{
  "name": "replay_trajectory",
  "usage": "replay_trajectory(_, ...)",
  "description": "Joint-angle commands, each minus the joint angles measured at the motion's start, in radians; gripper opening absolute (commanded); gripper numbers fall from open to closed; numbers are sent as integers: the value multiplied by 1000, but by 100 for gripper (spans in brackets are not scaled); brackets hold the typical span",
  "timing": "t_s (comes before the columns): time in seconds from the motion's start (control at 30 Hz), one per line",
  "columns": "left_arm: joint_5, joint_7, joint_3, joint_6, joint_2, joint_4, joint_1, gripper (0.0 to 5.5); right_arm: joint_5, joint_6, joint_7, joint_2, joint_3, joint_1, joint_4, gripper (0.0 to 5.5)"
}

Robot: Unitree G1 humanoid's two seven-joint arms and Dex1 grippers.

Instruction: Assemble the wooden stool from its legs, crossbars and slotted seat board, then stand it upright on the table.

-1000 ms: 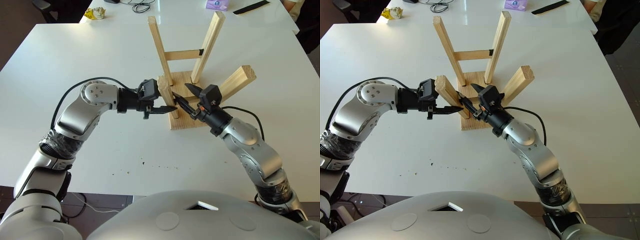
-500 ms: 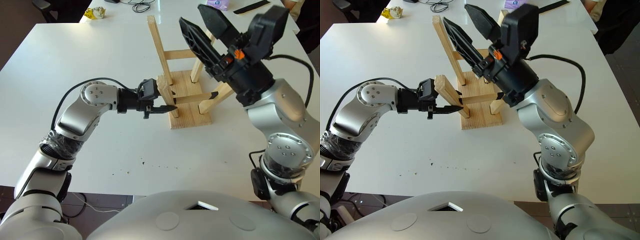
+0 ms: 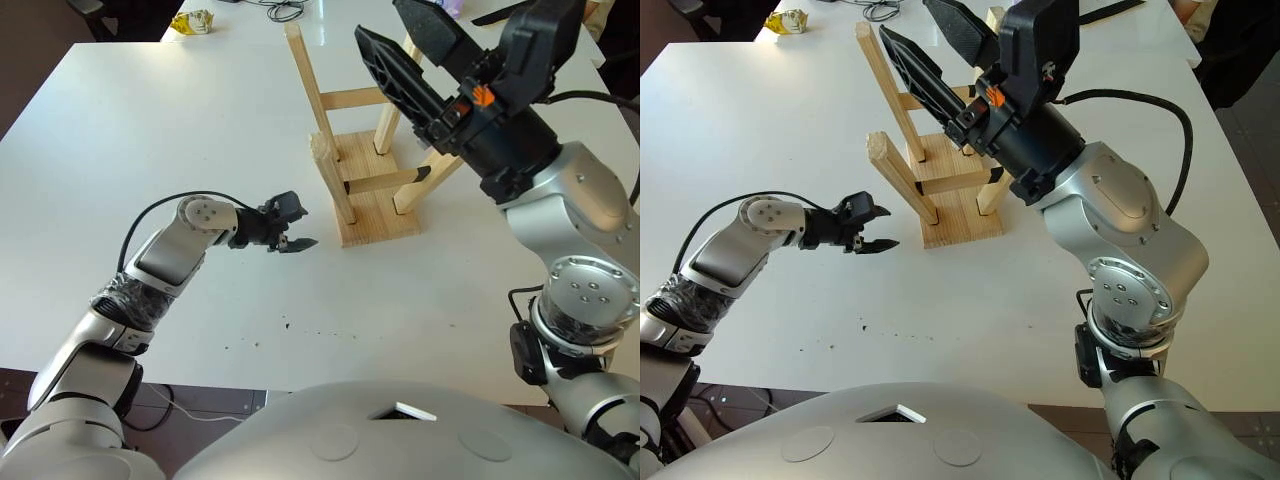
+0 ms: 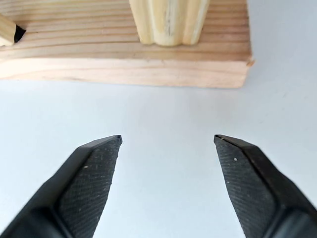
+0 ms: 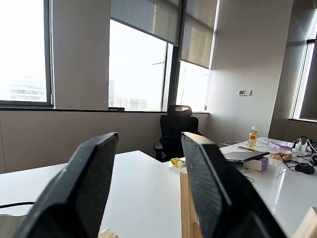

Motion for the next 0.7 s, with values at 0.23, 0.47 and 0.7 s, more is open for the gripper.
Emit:
replay_trajectory(0.23, 18, 28, 114, -86, -29, 6, 137, 423, -22, 21, 4, 22, 84, -132, 62, 235)
replay_trajectory(0.47, 69, 79, 107, -114, -80, -13, 190, 423, -113, 3, 83, 69, 180, -347, 245, 235)
replay_trajectory(0.7, 81, 103, 118, -104, -109, -37, 228, 423, -129, 29, 157, 78, 202, -404, 310, 235)
